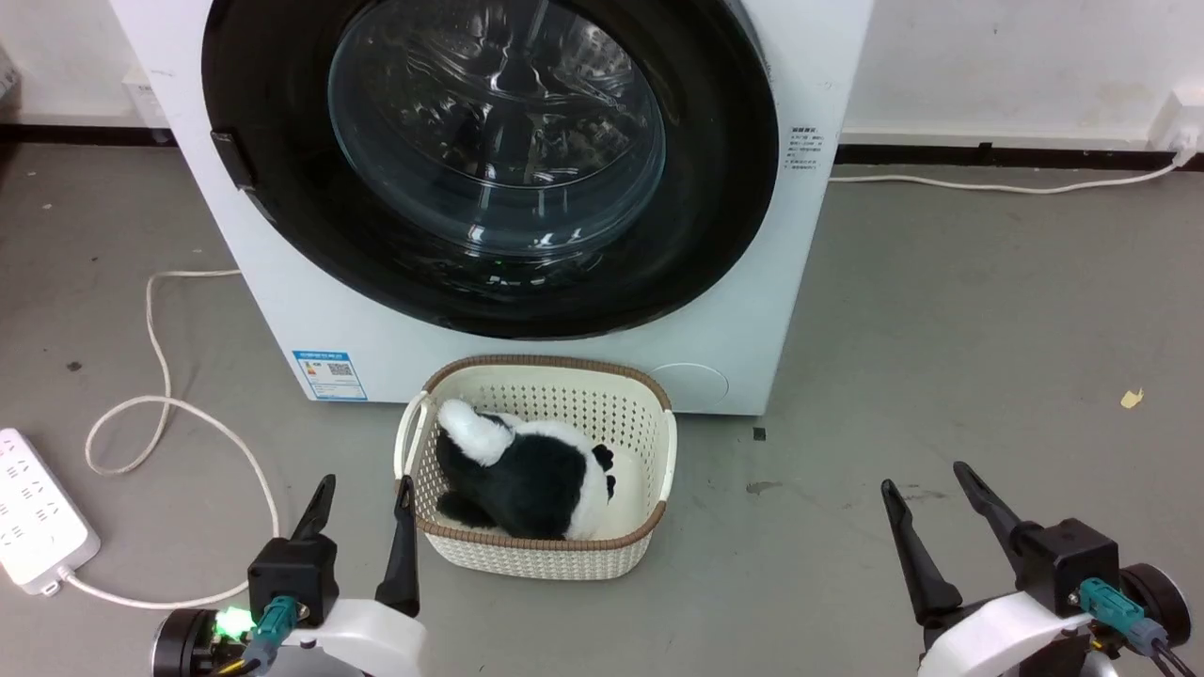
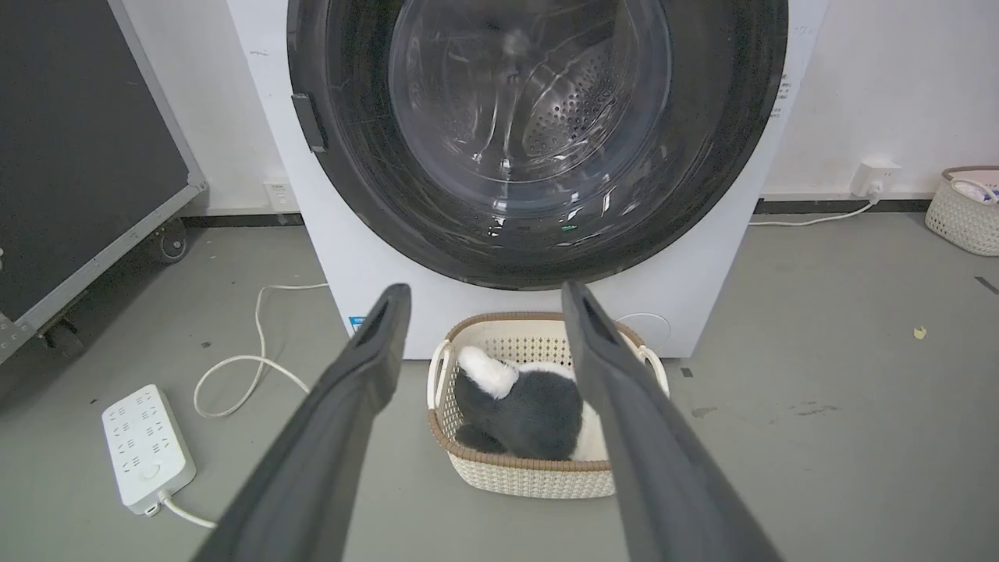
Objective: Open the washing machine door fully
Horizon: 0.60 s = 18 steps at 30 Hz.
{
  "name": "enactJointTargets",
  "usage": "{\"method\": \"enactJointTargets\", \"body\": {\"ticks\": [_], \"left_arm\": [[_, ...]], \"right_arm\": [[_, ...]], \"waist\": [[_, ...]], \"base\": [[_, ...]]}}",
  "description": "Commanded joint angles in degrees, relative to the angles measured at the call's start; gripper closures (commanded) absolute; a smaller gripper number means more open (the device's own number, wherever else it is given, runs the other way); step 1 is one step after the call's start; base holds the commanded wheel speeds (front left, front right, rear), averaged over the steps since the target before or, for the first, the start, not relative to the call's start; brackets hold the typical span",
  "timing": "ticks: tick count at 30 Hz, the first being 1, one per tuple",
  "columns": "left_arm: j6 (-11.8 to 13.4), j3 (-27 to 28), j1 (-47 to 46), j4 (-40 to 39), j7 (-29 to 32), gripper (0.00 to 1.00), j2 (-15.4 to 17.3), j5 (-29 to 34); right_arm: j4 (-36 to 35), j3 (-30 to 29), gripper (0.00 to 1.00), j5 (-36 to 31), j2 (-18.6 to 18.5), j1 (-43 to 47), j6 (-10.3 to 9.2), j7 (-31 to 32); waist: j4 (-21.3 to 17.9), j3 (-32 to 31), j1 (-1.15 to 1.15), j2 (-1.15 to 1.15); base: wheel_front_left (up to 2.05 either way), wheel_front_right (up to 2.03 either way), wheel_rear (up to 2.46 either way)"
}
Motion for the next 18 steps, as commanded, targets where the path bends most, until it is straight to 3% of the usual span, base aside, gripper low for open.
{"method": "enactJointTargets", "body": {"ticks": [1,18], "left_arm": [[0.4,-0.2,-0.3,0.1,-0.8,0.0,0.0,0.0],[1.8,-2.5,-2.7,-0.3,-2.7,0.0,0.0,-0.4]], "right_arm": [[-0.1,0.0,0.0,0.4,0.1,-0.5,-0.01,-0.8],[-1.8,-0.1,0.0,2.7,-2.7,-5.7,-0.01,-1.3]], "waist": [[0.1,0.3,0.0,0.0],[2.1,4.8,0.0,0.0]], "base": [[0.0,0.0,0.0],[0.0,0.0,0.0]]}}
